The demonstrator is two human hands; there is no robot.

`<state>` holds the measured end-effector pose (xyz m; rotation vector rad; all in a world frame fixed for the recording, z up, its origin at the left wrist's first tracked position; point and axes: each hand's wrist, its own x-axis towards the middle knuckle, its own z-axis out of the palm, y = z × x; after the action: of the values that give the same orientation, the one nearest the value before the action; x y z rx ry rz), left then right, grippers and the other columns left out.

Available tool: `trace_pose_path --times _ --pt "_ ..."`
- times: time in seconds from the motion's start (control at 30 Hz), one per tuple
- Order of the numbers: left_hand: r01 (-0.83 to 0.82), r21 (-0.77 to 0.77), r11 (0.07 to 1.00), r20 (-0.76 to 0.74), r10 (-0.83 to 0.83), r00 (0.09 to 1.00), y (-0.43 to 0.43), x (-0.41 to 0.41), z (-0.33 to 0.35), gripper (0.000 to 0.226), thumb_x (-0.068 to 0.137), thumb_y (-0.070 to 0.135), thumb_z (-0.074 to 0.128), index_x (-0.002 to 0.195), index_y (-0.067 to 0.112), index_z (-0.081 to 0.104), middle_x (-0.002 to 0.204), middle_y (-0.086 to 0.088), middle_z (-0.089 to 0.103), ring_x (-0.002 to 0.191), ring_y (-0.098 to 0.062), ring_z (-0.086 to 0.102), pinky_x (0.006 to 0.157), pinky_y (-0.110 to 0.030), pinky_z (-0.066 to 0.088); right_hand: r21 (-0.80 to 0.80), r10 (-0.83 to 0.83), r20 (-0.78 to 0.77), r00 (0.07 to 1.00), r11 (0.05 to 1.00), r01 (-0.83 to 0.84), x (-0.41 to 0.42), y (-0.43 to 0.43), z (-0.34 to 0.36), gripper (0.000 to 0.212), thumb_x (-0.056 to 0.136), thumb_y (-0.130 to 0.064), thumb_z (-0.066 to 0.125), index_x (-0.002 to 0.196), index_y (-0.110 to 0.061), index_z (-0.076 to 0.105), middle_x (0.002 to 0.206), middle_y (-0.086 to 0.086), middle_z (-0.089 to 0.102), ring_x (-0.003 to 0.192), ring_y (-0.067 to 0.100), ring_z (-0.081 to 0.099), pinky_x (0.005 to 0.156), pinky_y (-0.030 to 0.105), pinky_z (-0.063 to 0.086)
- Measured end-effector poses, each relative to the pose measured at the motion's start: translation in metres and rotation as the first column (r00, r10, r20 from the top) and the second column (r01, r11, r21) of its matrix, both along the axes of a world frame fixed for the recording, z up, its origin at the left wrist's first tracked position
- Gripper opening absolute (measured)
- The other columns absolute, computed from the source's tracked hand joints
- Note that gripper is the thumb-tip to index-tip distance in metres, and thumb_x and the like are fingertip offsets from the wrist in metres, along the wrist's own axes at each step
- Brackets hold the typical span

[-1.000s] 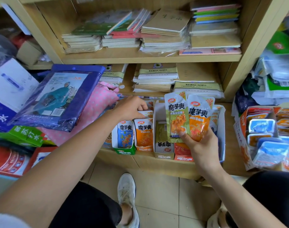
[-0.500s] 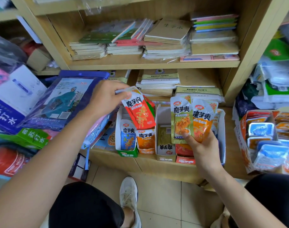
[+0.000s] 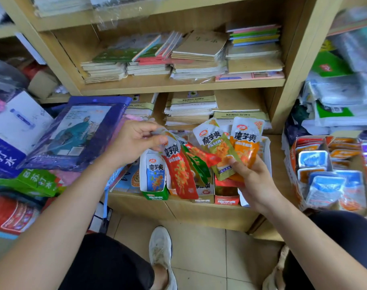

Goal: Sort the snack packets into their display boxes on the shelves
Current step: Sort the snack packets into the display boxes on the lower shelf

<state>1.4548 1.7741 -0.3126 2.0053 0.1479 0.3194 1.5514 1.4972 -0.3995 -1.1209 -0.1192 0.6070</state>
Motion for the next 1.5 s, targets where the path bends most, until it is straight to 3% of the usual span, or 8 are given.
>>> trace_pose_path --times 0.33,0.6,0.7,0.87,0.97,1.1,1.33,1.5 --pt "-0.202 0.097 0.974 0.013 0.202 0.979 -0.067 0.035 -0.081 0.013 0.089 0.024 0.074 0.1 0.024 0.067 0.123 0.0 0.057 0.117 -0.016 0.058 0.097 -0.04 0.052 -0.023 0.123 -0.107 0.987 0.992 -0.126 -0.013 -0.01 0.001 0.025 0.098 -0.011 0.058 0.122 -0.008 0.062 0.122 0.018 0.069 0.112 0.037 0.067 0.093 0.052 0.055" --pt "-0.429 0.283 0.858 0.234 0.372 0.898 -0.122 0.039 -0.088 0.017 0.084 0.03 0.076 0.097 0.018 0.077 0.099 0.011 0.053 0.091 -0.007 0.06 0.076 -0.032 0.053 -0.213 0.239 0.159 0.958 0.956 -0.204 -0.019 -0.01 -0.007 0.063 0.069 -0.013 0.091 0.124 -0.012 0.062 0.111 0.007 0.075 0.103 0.026 0.072 0.092 0.046 0.058" --pt "-0.418 0.271 0.867 0.293 0.339 0.894 -0.136 0.036 -0.083 0.017 0.086 0.024 0.077 0.101 0.016 0.078 0.097 0.009 0.057 0.085 0.001 0.056 0.077 -0.013 0.045 -0.28 0.221 0.214 0.951 0.947 -0.157 -0.019 -0.013 -0.01 0.056 0.07 -0.004 0.089 0.12 -0.011 0.064 0.105 0.008 0.076 0.097 0.028 0.074 0.089 0.049 0.059" --pt "-0.273 -0.063 0.96 0.062 0.276 0.959 -0.1 0.024 -0.077 0.035 0.095 0.025 0.069 0.13 0.026 0.063 0.111 0.01 0.071 0.102 -0.003 0.067 0.086 -0.024 0.056 -0.229 0.238 0.117 0.964 0.951 -0.207 -0.009 -0.026 -0.008 0.05 0.074 0.001 0.083 0.119 -0.009 0.065 0.105 0.01 0.076 0.095 0.028 0.074 0.084 0.043 0.061" --pt "-0.425 0.351 0.834 0.141 0.402 0.905 -0.053 0.015 -0.084 0.029 0.096 0.025 0.065 0.125 0.026 0.067 0.112 0.012 0.072 0.108 -0.009 0.065 0.089 -0.033 0.055 -0.204 0.223 0.098 0.97 0.959 -0.2 -0.008 -0.025 -0.009 0.051 0.076 -0.001 0.081 0.123 -0.011 0.063 0.109 0.011 0.075 0.1 0.03 0.073 0.087 0.046 0.059" --pt "-0.147 0.828 0.541 -0.042 0.321 0.946 -0.007 0.024 -0.105 0.047 0.093 0.034 0.066 0.138 0.026 0.058 0.136 0.003 0.062 0.132 -0.028 0.046 0.108 -0.05 0.036 -0.202 0.209 0.087 0.974 0.961 -0.188 -0.008 -0.02 -0.013 0.051 0.074 -0.006 0.081 0.121 -0.013 0.064 0.109 0.011 0.075 0.099 0.032 0.073 0.087 0.049 0.059" --pt "-0.011 0.939 0.345 -0.121 0.36 0.925 0.011 0.046 -0.126 0.08 0.083 0.054 0.069 0.152 0.029 0.036 0.151 0.003 0.044 0.141 -0.031 0.033 0.11 -0.055 0.029 -0.237 0.188 0.099 0.977 0.958 -0.16 -0.013 -0.005 -0.018 0.05 0.075 -0.009 0.081 0.122 -0.012 0.063 0.108 0.012 0.075 0.098 0.034 0.073 0.085 0.051 0.058" --pt "-0.082 0.927 0.367 -0.052 0.339 0.939 0.007 0.047 -0.13 0.054 0.085 0.049 0.071 0.135 0.034 0.057 0.134 0.009 0.058 0.127 -0.027 0.039 0.096 -0.048 0.031 -0.283 0.174 0.13 0.976 0.95 -0.131 -0.016 0.01 -0.018 0.052 0.077 -0.008 0.08 0.125 -0.014 0.061 0.109 0.011 0.075 0.096 0.031 0.074 0.08 0.046 0.06"
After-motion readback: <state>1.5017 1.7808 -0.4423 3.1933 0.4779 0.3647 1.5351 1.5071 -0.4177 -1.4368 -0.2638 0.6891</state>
